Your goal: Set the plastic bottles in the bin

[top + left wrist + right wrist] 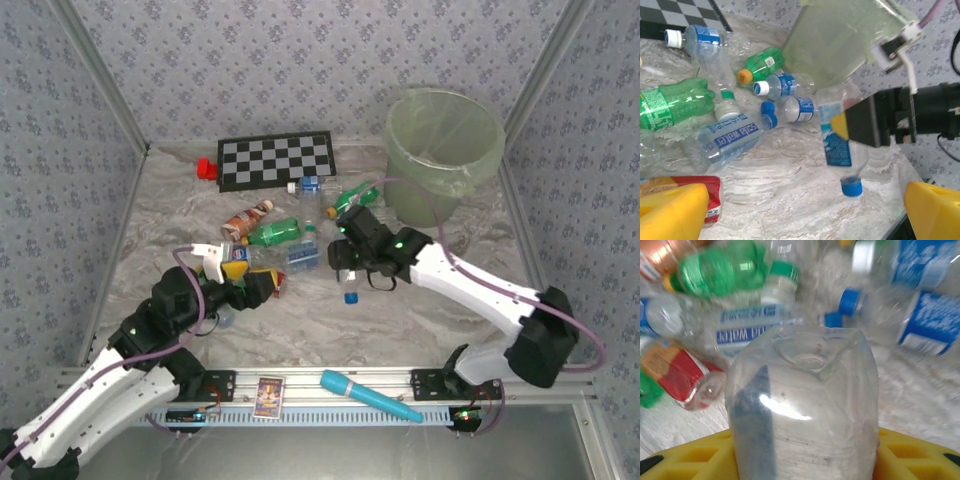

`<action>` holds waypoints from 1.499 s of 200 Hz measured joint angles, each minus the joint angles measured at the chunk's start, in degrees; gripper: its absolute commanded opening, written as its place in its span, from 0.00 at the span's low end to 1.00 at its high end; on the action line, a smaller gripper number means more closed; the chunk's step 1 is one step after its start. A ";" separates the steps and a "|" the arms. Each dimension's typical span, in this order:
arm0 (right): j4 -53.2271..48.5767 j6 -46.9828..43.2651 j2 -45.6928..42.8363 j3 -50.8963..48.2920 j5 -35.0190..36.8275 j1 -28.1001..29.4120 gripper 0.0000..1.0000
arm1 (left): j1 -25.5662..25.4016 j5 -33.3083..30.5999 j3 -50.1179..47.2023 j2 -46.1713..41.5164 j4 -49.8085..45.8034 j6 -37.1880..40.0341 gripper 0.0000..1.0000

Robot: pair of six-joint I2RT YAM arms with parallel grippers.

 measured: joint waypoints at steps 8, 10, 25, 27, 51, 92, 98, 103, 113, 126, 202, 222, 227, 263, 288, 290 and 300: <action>-1.05 -0.76 -1.77 1.07 0.44 -1.18 0.54 | -0.02 0.20 0.00 -0.37 0.70 -0.02 1.00; -1.27 -0.90 -2.19 1.36 0.48 -1.53 0.54 | -0.02 0.20 0.00 -0.42 0.85 0.00 1.00; -2.32 -2.43 -5.51 3.65 1.01 -4.11 0.53 | -0.02 0.44 0.00 -0.92 1.84 0.00 1.00; -2.51 -2.71 -5.97 4.02 1.05 -4.52 0.53 | -0.02 0.44 0.00 -1.01 1.99 0.00 1.00; -4.28 -5.25 -9.86 8.48 1.38 -9.57 0.53 | -0.02 0.44 0.00 -1.22 2.16 0.04 1.00; -8.02 -9.64 -10.84 17.73 0.26 -19.26 0.53 | -0.02 0.39 0.00 -1.44 2.16 0.07 1.00; -8.81 -10.32 -10.49 19.32 -0.04 -20.79 0.53 | -0.02 0.39 0.00 -1.64 2.14 0.07 1.00; -9.35 -10.84 -10.03 20.74 -0.33 -22.10 0.53 | -0.02 0.39 0.00 -1.86 2.14 0.09 1.00; -10.36 -11.80 -8.85 23.89 -0.98 -24.68 0.53 | -0.02 0.37 0.00 -2.34 2.10 0.24 1.00; -11.47 -12.59 -7.04 27.76 -2.16 -28.13 0.53 | -0.02 0.37 -0.11 -3.17 2.03 0.31 1.00; -15.13 -13.66 6.10 47.52 -6.95 -42.16 0.54 | -0.02 0.02 -1.66 -10.16 0.57 0.39 1.00; -16.24 -13.14 10.56 52.89 -7.39 -45.35 0.54 | -0.02 -0.11 -1.88 -11.06 -0.02 0.39 1.00; -16.46 -13.03 11.76 54.27 -7.45 -45.90 0.54 | -0.02 -0.13 -1.95 -11.26 -0.07 0.39 1.00; -18.71 -12.55 19.71 63.10 -7.41 -48.19 0.54 | -0.02 -0.15 -2.58 -12.35 -0.50 0.37 1.00; -19.43 -12.22 22.62 64.04 -7.23 -50.21 0.54 | -0.02 -0.33 -2.58 -12.39 -1.46 0.39 1.00; -19.54 -12.22 22.84 64.04 -7.23 -50.36 0.55 | -0.02 -0.33 -2.58 -12.41 -1.53 0.39 1.00; -19.85 -12.22 23.61 64.04 -7.23 -51.04 0.55 | -0.02 -0.48 -2.56 -12.50 -2.08 0.39 1.00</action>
